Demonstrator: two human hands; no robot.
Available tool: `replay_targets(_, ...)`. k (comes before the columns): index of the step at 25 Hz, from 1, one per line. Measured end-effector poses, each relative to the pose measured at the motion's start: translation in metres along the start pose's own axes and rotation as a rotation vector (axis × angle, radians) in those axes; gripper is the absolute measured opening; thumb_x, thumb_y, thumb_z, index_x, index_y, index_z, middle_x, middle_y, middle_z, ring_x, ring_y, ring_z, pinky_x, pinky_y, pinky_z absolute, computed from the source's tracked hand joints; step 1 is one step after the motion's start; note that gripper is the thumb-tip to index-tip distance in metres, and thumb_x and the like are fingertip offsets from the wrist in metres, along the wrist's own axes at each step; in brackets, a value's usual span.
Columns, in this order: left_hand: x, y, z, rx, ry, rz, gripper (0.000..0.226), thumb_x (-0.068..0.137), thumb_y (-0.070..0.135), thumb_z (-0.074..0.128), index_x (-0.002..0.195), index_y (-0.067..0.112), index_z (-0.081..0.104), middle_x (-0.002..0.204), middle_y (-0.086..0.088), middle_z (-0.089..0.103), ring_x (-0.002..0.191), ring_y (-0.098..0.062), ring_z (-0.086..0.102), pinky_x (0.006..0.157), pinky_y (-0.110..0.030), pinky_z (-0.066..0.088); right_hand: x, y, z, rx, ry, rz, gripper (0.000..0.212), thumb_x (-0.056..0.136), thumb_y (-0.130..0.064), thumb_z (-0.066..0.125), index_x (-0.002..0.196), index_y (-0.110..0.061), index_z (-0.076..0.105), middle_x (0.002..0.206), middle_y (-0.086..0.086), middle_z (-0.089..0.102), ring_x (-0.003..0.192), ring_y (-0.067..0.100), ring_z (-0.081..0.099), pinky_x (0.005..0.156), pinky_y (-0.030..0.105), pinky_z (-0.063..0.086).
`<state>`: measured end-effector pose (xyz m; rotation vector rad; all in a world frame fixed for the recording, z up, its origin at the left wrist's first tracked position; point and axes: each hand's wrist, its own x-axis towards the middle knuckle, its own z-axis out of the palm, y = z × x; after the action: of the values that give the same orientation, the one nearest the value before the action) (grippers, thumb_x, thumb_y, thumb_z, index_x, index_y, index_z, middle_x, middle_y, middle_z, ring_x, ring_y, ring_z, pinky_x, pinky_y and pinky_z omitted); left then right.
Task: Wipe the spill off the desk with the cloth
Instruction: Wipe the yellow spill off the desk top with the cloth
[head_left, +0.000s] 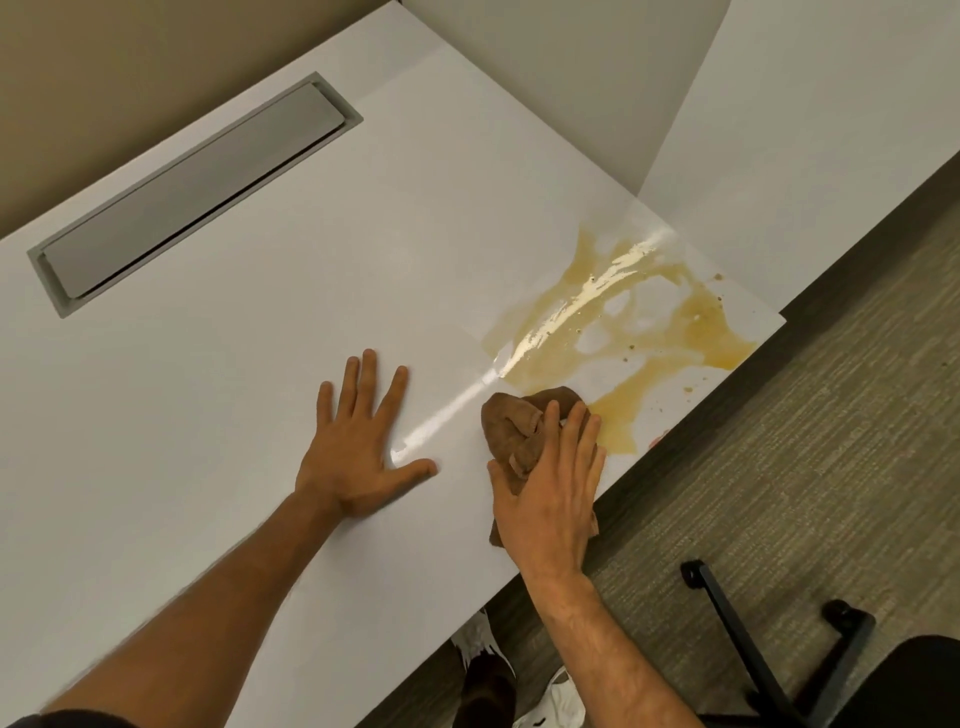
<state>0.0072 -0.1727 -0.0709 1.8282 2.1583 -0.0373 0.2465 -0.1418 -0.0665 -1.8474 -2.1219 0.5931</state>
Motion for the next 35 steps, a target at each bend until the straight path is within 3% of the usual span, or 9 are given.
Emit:
replay_targets(9,0.0,-0.001,0.001,-0.051,0.012,0.01,0.116,0.079,0.097,0.031,0.166,0.033,-0.009,0.174,-0.006,-0.024,0.16,-0.027,-0.023,0.128,-0.061,-0.004,0.089,-0.048,0.013,0.126,-0.099,-0.169,0.083,0.094,-0.04,0.062,0.159,-0.01,0.02,0.168,0.015,0.017,0.157,0.03,0.005,0.127,0.047,0.012)
replay_targets(14,0.0,-0.002,0.002,-0.073,0.012,0.005,0.12,0.079,0.097,0.032,0.166,0.027,-0.014,0.173,-0.003,-0.025,0.16,-0.024,-0.023,0.128,-0.058,-0.007,0.136,-0.068,0.016,0.2,-0.296,-0.367,0.082,0.083,-0.018,0.068,0.156,-0.013,0.031,0.167,0.009,0.024,0.157,0.026,0.009,0.125,0.047,0.014)
replay_targets(20,0.0,-0.002,0.001,-0.166,0.032,-0.01,0.116,0.086,0.092,0.028,0.164,0.019,-0.019,0.174,0.001,-0.022,0.161,-0.017,-0.02,0.13,-0.057,-0.004,0.122,-0.042,0.001,0.323,-0.568,-0.586,0.082,0.079,-0.008,0.071,0.153,-0.017,0.038,0.163,0.004,0.033,0.154,0.017,0.015,0.126,0.034,0.01)
replay_targets(23,-0.002,0.0,0.0,-0.12,0.022,0.002,0.121,0.083,0.095,0.026,0.164,0.017,-0.02,0.173,-0.002,-0.024,0.16,-0.019,-0.022,0.13,-0.054,-0.006,0.086,-0.023,-0.002,0.333,-0.572,-0.617,0.078,0.082,-0.013,0.07,0.153,-0.02,0.039,0.162,0.0,0.035,0.155,0.014,0.015,0.126,0.033,0.007)
replay_targets(27,-0.001,-0.002,-0.003,-0.055,-0.022,0.013,0.138,0.07,0.104,0.023,0.164,0.012,-0.019,0.173,-0.005,-0.027,0.16,-0.023,-0.024,0.13,-0.055,-0.007,0.035,0.003,-0.011,0.377,-0.499,-0.511,0.073,0.086,-0.022,0.064,0.153,-0.03,0.037,0.161,-0.018,0.027,0.153,-0.002,0.008,0.126,0.026,0.002)
replay_targets(29,-0.001,-0.001,-0.004,-0.059,-0.022,0.011,0.138,0.071,0.104,0.024,0.164,0.011,-0.019,0.172,-0.005,-0.027,0.16,-0.023,-0.024,0.13,-0.055,-0.008,0.012,0.017,-0.018,0.407,-0.416,-0.429,0.067,0.089,-0.025,0.064,0.15,-0.034,0.04,0.157,-0.023,0.029,0.151,-0.006,0.011,0.127,0.028,0.007)
replay_targets(31,-0.003,-0.001,-0.003,-0.079,-0.003,0.006,0.131,0.077,0.1,0.024,0.164,0.012,-0.019,0.172,-0.003,-0.027,0.16,-0.022,-0.023,0.13,-0.055,-0.008,-0.008,0.026,-0.019,0.572,-0.303,-0.19,0.06,0.09,-0.017,0.072,0.144,-0.033,0.05,0.154,-0.015,0.044,0.148,0.002,0.031,0.125,0.038,0.025)
replay_targets(33,-0.003,-0.001,0.0,-0.098,0.023,-0.001,0.121,0.084,0.094,0.023,0.164,0.015,-0.02,0.173,-0.001,-0.027,0.16,-0.021,-0.022,0.13,-0.055,-0.006,-0.012,0.017,-0.026,0.897,-0.187,0.178,0.055,0.089,-0.006,0.074,0.133,-0.035,0.061,0.129,-0.011,0.067,0.125,0.006,0.059,0.112,0.044,0.046)
replay_targets(35,-0.002,-0.002,0.002,-0.112,0.04,-0.003,0.116,0.088,0.092,0.023,0.164,0.016,-0.02,0.173,0.001,-0.027,0.16,-0.019,-0.022,0.13,-0.053,-0.007,0.012,-0.002,-0.036,1.002,-0.036,0.235,0.05,0.09,-0.009,0.071,0.12,-0.048,0.064,0.107,-0.018,0.073,0.105,0.001,0.067,0.097,0.033,0.056)
